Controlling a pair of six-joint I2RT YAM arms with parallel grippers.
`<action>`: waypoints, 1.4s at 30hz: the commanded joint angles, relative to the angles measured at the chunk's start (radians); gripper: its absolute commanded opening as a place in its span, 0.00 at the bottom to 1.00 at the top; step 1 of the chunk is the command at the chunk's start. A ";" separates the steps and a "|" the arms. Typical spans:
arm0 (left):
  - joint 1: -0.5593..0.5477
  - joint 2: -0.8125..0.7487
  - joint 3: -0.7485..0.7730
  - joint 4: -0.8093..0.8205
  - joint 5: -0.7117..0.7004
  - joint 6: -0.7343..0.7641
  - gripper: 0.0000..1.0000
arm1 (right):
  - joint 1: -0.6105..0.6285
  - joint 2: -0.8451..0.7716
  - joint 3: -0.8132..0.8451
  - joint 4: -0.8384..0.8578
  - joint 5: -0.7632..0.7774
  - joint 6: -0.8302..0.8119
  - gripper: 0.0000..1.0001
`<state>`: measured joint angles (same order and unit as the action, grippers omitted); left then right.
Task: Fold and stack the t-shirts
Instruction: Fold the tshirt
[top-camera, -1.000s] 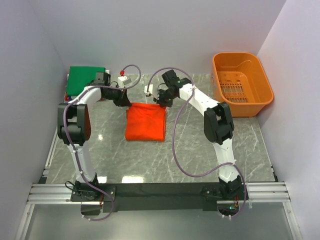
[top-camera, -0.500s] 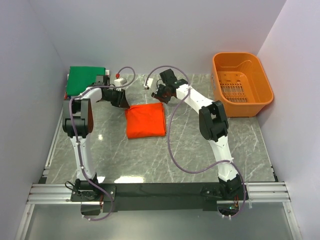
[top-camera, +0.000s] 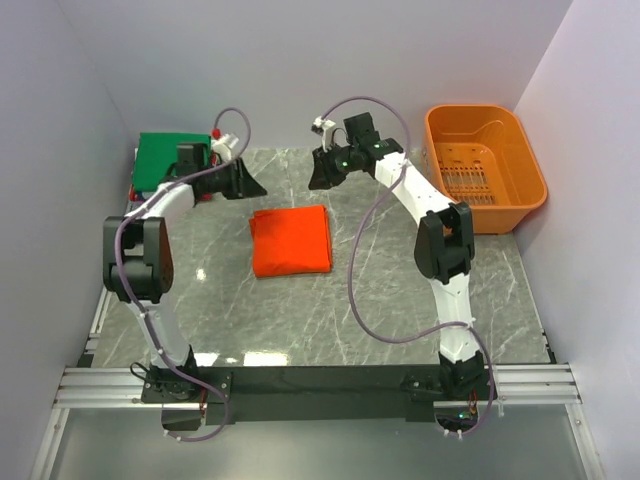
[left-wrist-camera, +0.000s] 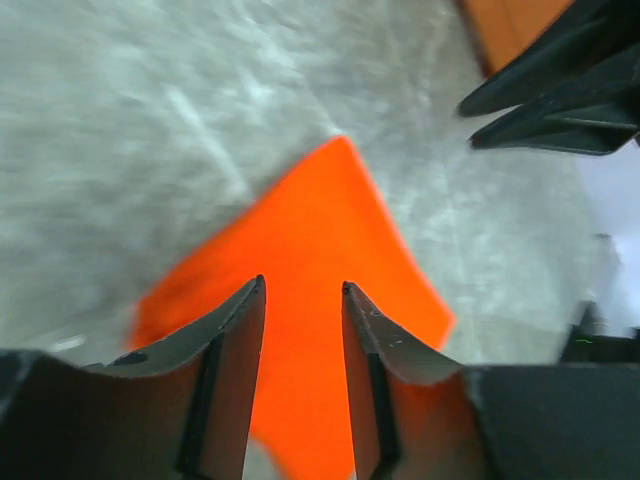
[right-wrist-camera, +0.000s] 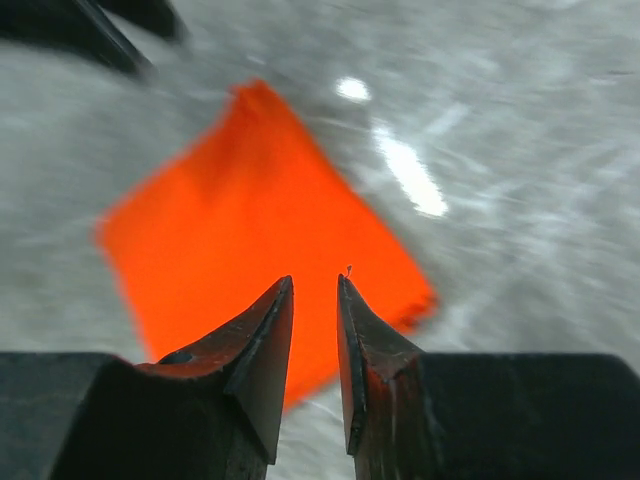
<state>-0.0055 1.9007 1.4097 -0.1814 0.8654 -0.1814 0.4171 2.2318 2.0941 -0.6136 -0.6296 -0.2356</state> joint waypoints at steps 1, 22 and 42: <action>-0.050 0.044 -0.076 0.149 0.072 -0.266 0.40 | -0.035 0.098 0.040 0.053 -0.264 0.332 0.31; 0.004 0.281 0.111 0.174 0.107 -0.328 0.38 | -0.097 0.180 0.055 0.201 -0.082 0.507 0.21; -0.036 0.277 -0.183 0.212 0.093 -0.374 0.34 | 0.002 0.118 -0.451 0.381 -0.167 0.750 0.26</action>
<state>-0.0597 2.1170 1.1584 0.0509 1.0035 -0.5739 0.4686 2.3386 1.5879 -0.1741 -0.9188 0.5510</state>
